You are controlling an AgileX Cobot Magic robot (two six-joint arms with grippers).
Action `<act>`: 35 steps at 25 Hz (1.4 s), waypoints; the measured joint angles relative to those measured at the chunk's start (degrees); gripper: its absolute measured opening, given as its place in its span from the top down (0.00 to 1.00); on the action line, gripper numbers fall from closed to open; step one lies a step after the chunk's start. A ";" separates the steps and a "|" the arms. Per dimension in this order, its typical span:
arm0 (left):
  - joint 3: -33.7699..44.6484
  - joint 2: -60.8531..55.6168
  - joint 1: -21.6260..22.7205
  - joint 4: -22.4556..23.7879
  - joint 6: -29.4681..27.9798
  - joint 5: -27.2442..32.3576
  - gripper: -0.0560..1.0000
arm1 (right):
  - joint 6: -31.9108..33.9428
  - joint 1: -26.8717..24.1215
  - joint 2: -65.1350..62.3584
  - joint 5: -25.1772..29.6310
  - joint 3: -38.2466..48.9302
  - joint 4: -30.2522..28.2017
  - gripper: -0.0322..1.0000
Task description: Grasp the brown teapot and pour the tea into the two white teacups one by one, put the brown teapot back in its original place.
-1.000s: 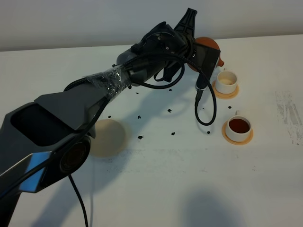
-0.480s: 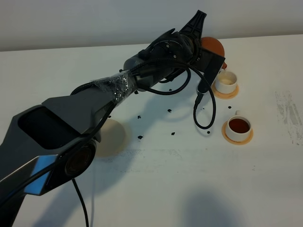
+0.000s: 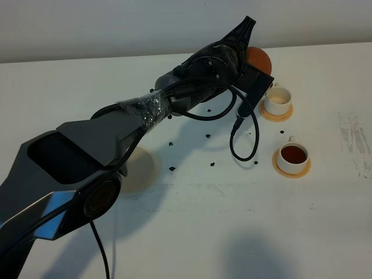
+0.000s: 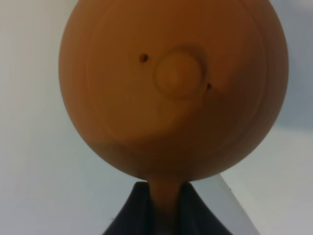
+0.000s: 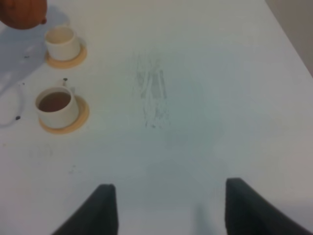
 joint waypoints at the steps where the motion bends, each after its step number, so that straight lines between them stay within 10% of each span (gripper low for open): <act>1: 0.00 0.04 0.00 0.30 0.00 -0.29 0.86 | 0.00 0.00 0.00 0.00 0.00 0.00 0.51; 35: 0.00 1.07 -1.74 10.65 2.69 -6.14 0.86 | 0.00 0.00 0.00 0.00 0.00 0.00 0.51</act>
